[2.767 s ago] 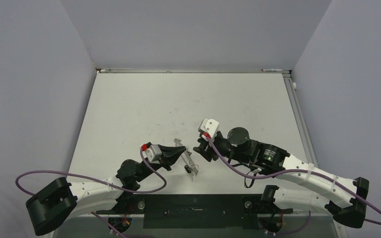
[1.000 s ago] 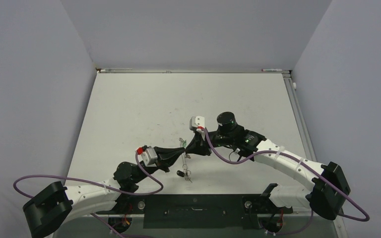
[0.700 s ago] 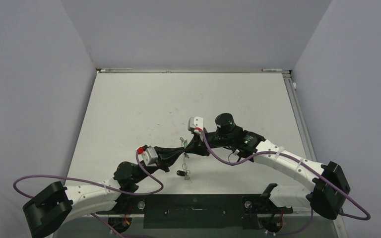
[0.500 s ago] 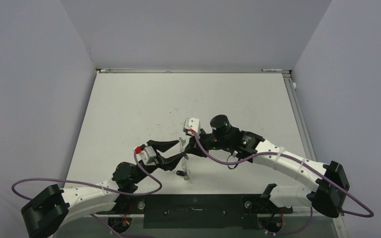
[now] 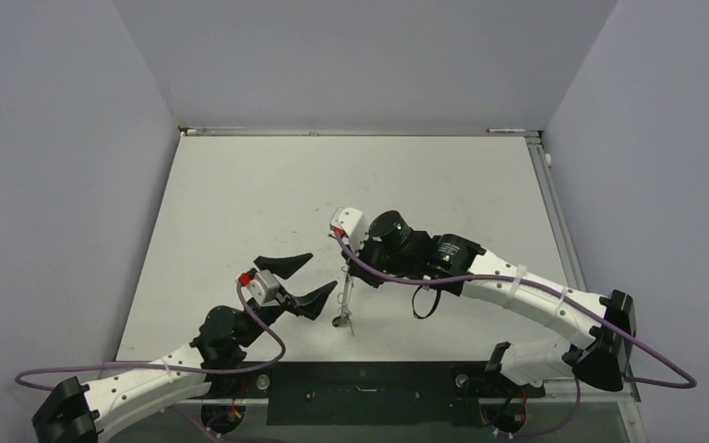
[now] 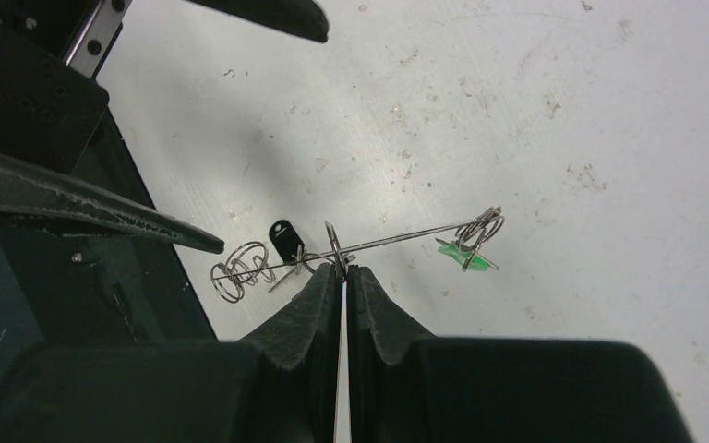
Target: Put the keys on the keyring
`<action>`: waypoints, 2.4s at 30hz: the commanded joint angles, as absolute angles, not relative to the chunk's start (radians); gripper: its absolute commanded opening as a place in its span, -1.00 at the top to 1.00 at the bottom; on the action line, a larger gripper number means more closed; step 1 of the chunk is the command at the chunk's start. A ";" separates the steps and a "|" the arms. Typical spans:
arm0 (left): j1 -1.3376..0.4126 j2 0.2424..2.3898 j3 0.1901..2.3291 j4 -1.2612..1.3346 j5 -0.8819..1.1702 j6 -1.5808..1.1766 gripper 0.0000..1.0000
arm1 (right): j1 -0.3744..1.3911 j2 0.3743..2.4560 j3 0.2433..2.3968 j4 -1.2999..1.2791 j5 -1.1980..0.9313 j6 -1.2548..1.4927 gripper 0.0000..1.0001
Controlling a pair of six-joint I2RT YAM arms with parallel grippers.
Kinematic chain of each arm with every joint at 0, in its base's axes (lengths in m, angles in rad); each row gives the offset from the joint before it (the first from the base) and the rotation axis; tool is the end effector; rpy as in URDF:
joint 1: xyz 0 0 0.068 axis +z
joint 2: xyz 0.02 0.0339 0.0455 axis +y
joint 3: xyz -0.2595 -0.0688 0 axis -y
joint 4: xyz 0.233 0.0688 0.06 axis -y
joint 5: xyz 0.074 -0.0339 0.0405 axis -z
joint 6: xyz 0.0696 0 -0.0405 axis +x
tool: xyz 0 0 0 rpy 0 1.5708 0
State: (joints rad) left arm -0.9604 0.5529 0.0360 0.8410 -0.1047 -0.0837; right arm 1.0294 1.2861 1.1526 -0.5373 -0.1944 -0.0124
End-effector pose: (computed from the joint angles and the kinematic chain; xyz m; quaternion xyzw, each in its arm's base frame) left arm 0.1018 -0.1328 0.2324 0.2090 0.5459 -0.3778 0.7180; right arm 0.1418 0.2619 0.3026 -0.4826 0.7563 0.2871 0.3356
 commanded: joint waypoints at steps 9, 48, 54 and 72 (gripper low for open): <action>-0.996 0.729 0.110 0.826 -0.086 -0.073 -0.71 | 1.049 1.320 1.352 -0.684 -0.042 0.129 0.90; -1.138 0.983 0.273 0.783 -0.350 0.158 1.00 | 1.066 1.399 1.365 -0.811 0.075 0.286 0.90; -1.161 1.024 0.310 0.755 -0.422 0.220 1.00 | 1.065 1.451 1.400 -0.849 0.058 0.287 0.90; -1.223 0.878 0.243 0.639 -0.257 0.447 -0.32 | 0.974 1.501 1.497 -1.000 -0.054 0.215 0.90</action>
